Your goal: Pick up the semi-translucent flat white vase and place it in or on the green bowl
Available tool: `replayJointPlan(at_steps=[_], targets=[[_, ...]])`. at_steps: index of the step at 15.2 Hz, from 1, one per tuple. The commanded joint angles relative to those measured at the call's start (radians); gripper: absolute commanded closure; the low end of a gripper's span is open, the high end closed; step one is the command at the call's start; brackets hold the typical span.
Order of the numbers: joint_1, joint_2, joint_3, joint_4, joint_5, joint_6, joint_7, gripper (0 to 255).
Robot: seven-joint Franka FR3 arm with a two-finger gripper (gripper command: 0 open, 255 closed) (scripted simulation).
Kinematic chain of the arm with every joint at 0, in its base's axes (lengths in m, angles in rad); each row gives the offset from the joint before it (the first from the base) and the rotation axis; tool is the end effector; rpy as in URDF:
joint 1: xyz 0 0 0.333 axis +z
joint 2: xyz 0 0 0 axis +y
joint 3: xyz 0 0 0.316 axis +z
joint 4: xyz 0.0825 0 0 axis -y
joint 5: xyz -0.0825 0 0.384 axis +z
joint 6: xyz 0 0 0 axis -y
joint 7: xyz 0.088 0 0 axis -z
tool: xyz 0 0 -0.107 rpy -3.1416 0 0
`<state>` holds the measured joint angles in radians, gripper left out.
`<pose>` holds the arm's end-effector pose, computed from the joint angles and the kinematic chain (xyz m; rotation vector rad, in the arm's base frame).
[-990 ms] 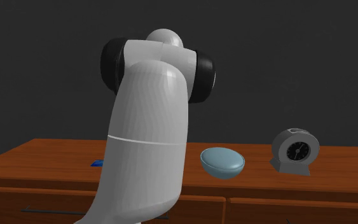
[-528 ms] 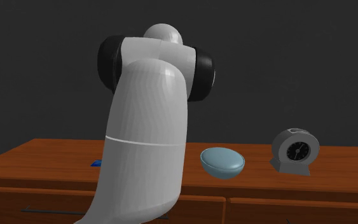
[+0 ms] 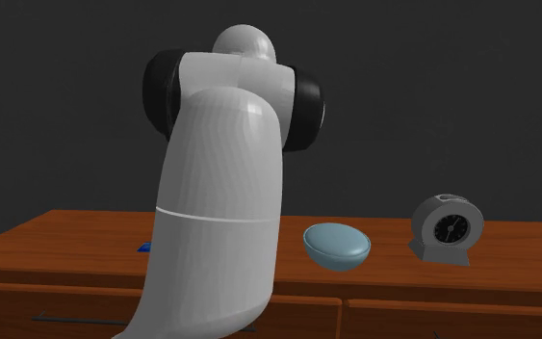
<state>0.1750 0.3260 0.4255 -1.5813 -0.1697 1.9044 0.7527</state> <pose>0.5630 0.3334 0.4658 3.1301 -0.1886 0.0619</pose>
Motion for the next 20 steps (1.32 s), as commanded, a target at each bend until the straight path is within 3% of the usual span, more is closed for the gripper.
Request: replayJointPlan(at_steps=[1, 18, 20], targets=[[0.001, -0.004, 0.001, 0.024, 0.003, -0.028, -0.002, 255], [0.024, 0.01, 0.008, 0.275, 0.002, -0.264, -0.014, 255], [0.022, -0.026, 0.014, 0.237, 0.014, -0.26, -0.005, 255]])
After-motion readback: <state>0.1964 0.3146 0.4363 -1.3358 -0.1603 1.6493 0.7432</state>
